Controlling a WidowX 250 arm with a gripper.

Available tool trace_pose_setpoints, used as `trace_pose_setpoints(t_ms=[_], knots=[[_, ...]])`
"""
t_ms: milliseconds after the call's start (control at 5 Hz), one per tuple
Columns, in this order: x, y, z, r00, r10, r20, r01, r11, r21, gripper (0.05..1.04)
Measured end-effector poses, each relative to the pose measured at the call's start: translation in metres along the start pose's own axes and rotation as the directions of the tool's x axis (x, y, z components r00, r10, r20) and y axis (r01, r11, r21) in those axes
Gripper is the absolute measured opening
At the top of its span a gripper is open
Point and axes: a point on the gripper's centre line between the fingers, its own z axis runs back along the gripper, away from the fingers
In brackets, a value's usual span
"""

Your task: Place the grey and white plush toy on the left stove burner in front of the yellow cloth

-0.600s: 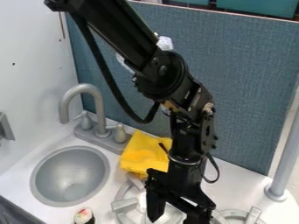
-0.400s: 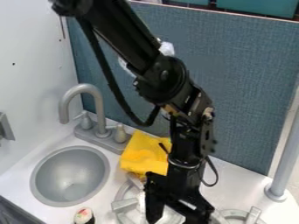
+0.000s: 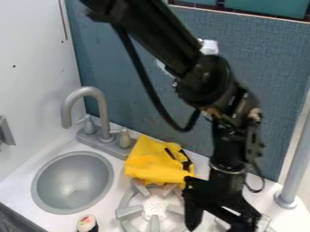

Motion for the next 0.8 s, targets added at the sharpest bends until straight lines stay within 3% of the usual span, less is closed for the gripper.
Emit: trace_pose_setpoints(t_ms=[200, 400, 800], knots=[[0.016, -0.013, -0.001, 0.999, 0.018, 0.043, -0.017, 0.999, -0.04, 1.007], [0.033, -0.026, -0.016, 0.999, 0.021, 0.028, -0.02, 0.999, -0.026, 1.007], [0.065, -0.048, -0.042, 1.0, 0.022, 0.016, -0.023, 0.997, 0.078, 1.007]])
